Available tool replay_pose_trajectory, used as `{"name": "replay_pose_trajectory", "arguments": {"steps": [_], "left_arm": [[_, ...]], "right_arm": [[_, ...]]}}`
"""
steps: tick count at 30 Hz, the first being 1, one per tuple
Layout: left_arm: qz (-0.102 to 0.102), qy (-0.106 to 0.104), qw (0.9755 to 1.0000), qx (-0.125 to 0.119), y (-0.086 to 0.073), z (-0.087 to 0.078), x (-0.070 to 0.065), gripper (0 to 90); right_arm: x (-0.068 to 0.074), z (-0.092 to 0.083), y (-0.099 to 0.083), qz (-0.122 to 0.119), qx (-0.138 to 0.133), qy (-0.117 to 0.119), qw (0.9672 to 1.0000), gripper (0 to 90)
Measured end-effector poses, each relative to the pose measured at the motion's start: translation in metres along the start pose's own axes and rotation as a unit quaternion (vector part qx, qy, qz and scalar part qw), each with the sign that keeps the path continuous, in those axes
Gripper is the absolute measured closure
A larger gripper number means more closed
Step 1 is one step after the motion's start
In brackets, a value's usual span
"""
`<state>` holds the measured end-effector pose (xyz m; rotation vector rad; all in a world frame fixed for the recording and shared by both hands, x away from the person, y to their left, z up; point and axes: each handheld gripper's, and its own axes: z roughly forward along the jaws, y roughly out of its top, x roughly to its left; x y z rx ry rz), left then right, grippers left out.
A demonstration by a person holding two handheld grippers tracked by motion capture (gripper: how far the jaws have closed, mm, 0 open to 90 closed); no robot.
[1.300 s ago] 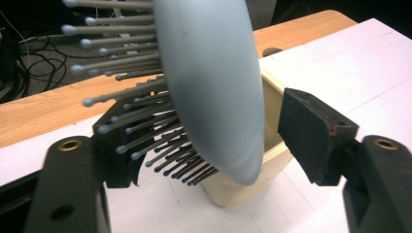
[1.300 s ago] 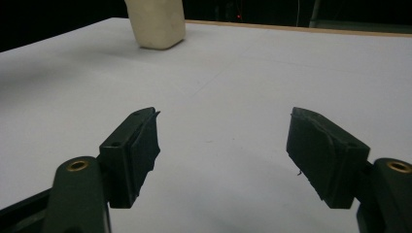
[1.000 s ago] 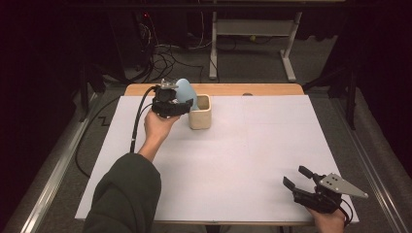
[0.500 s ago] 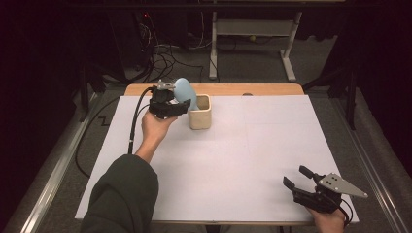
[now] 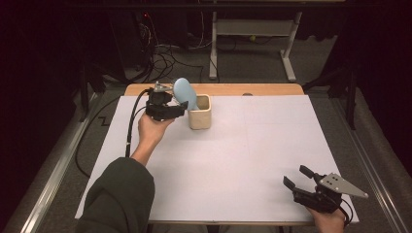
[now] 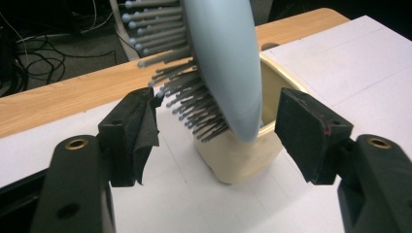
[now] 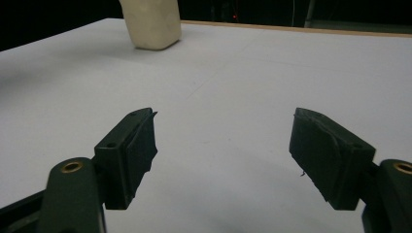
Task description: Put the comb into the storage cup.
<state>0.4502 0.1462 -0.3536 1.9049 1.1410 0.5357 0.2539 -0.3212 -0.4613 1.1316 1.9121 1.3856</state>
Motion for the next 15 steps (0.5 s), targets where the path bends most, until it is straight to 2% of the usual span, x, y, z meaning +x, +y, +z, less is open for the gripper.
{"name": "replay_pose_trajectory", "arguments": {"steps": [7, 10, 15], "left_arm": [[-0.003, -0.004, 1.0, -0.007, -0.004, -0.007, 0.003, 32.6], [0.01, 0.0, 1.0, 0.0, -0.006, -0.009, 0.003, 32.7], [0.017, 0.002, 0.9999, 0.003, -0.011, -0.015, 0.006, 32.7]], "right_arm": [[0.0, -0.001, 0.0, 0.0, 0.001, 0.0, 1.0, 25.6], [0.0, 0.0, 0.0, 0.0, 0.001, 0.0, 1.0, 25.7], [0.0, -0.001, 0.0, 0.001, 0.0, 0.0, 1.0, 26.1]]}}
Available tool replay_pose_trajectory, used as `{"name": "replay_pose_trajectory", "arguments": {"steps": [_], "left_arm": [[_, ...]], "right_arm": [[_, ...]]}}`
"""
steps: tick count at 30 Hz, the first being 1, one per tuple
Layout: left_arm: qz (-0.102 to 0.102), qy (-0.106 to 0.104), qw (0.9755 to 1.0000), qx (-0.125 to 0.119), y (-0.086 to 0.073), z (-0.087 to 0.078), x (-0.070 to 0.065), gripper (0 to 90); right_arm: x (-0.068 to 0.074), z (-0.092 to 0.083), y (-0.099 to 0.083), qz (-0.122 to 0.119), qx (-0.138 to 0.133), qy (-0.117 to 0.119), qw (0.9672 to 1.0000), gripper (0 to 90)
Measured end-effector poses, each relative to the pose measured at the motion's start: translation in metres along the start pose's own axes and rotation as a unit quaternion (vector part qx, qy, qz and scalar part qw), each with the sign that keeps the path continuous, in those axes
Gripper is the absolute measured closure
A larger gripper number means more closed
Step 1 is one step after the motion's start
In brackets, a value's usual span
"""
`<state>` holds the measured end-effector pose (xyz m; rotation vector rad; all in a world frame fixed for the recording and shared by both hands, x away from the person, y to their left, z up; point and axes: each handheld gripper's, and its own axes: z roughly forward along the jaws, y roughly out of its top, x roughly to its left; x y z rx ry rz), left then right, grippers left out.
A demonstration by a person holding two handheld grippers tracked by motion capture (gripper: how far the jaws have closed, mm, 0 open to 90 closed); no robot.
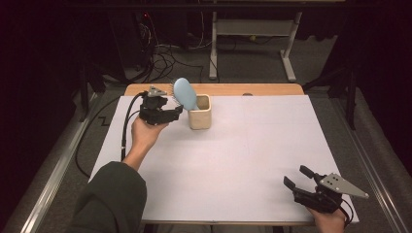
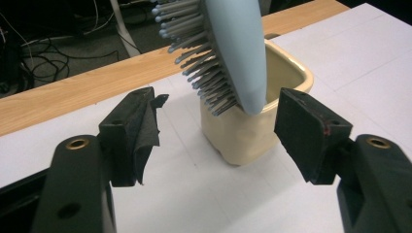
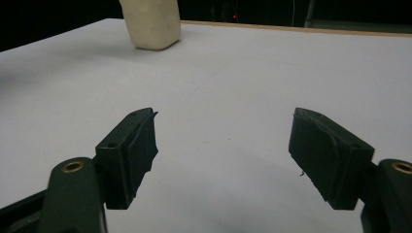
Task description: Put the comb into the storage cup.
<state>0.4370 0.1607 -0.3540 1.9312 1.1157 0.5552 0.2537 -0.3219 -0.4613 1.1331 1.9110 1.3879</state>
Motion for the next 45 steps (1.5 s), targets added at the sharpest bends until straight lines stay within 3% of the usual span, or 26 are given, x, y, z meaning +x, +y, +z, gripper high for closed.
{"name": "replay_pose_trajectory", "arguments": {"steps": [20, 37, 45], "left_arm": [[-0.001, -0.015, 0.9998, -0.017, -0.012, -0.026, 0.003, 32.9], [-0.021, -0.033, 0.9989, -0.025, -0.024, -0.04, 0.005, 33.3], [-0.01, -0.03, 0.9991, -0.027, -0.028, -0.047, 0.006, 33.2]], "right_arm": [[0.0, 0.0, 0.001, -0.001, 0.001, -0.002, 1.0, 26.2], [0.001, 0.0, 0.001, -0.002, -0.001, -0.001, 1.0, 26.2], [0.002, 0.001, 0.001, -0.01, 0.004, -0.003, 0.9999, 26.2]]}}
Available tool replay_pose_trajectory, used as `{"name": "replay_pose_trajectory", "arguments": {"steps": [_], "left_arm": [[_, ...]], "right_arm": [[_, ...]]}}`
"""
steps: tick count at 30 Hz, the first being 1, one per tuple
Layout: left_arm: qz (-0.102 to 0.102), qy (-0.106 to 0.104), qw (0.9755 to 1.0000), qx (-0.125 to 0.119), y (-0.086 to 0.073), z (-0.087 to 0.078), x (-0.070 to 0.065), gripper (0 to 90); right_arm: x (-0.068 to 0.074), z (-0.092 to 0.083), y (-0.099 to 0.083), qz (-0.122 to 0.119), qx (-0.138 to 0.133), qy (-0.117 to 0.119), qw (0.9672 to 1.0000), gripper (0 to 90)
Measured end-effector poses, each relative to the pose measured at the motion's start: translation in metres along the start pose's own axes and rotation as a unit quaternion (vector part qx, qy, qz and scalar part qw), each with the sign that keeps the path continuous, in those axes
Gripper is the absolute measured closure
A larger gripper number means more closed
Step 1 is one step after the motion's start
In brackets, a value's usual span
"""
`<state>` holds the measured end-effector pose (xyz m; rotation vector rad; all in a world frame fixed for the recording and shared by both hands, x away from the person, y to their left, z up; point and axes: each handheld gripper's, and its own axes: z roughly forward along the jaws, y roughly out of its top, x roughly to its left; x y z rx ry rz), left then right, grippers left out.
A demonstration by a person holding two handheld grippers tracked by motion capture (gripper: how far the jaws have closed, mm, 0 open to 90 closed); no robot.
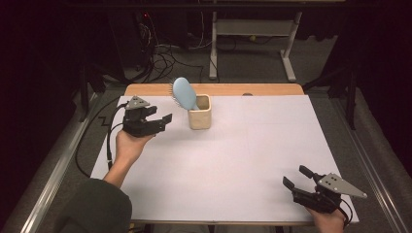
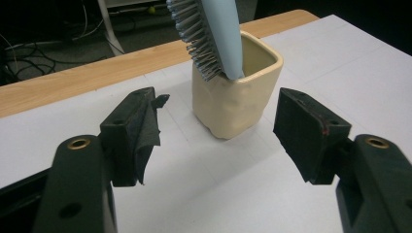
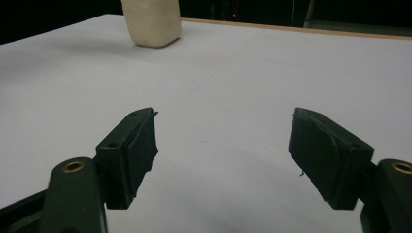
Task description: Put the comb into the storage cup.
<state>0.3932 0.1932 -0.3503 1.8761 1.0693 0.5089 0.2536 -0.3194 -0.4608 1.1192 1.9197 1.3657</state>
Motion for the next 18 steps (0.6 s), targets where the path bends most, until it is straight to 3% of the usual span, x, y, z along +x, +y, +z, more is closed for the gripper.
{"name": "replay_pose_trajectory", "arguments": {"steps": [18], "left_arm": [[0.003, -0.005, 1.0, -0.003, -0.007, -0.011, 0.001, 33.0]], "right_arm": [[0.0, -0.001, 0.0, 0.0, -0.002, 0.0, 1.0, 26.2]]}}
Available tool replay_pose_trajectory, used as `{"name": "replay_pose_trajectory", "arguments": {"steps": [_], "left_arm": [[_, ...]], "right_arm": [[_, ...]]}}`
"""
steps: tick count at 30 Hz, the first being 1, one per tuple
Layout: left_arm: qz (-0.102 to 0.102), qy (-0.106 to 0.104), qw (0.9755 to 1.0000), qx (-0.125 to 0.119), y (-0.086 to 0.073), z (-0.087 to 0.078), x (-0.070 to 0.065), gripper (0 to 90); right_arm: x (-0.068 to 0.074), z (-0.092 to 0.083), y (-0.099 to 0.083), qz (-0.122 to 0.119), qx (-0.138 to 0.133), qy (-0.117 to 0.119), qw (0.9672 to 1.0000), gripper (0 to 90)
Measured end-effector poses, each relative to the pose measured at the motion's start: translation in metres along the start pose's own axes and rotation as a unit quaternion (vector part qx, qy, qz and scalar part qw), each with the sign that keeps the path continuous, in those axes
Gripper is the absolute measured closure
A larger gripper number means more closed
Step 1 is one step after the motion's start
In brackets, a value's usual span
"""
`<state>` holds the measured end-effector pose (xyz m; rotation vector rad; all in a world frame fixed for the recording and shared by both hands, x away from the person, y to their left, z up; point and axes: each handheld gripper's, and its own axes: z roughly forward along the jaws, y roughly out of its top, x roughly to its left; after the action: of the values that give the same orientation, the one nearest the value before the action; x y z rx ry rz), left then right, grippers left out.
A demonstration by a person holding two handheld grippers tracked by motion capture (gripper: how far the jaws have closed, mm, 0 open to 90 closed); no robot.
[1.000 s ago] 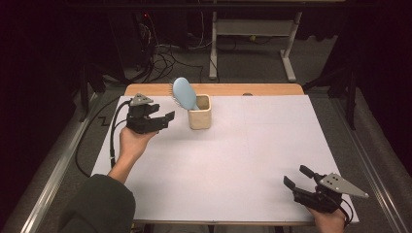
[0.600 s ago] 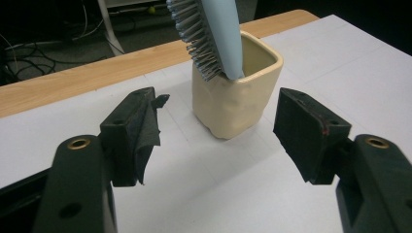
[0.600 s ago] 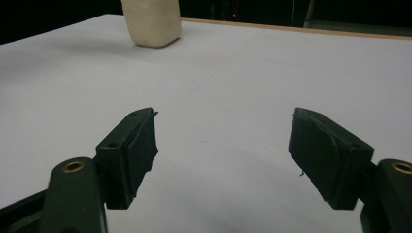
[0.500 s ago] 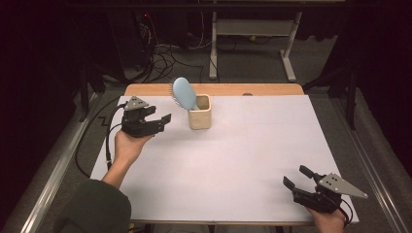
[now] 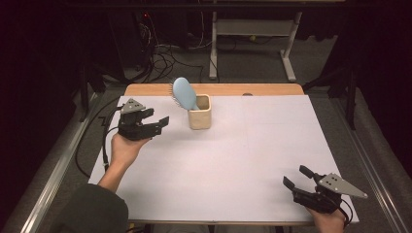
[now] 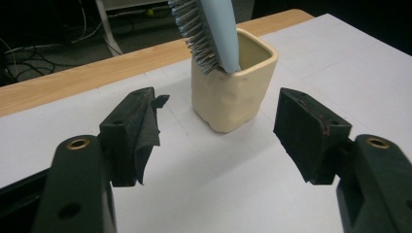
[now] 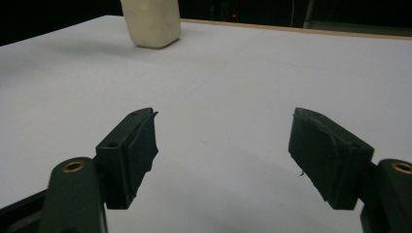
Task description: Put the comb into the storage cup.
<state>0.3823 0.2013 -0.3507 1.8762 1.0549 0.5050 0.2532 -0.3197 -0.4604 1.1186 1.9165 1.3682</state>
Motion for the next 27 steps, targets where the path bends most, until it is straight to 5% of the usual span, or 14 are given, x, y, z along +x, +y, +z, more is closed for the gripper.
{"name": "replay_pose_trajectory", "arguments": {"steps": [27], "left_arm": [[-0.007, -0.004, 1.0, 0.0, -0.008, -0.013, 0.003, 32.1]], "right_arm": [[0.0, 0.0, 0.0, 0.001, 0.0, 0.0, 1.0, 26.1]]}}
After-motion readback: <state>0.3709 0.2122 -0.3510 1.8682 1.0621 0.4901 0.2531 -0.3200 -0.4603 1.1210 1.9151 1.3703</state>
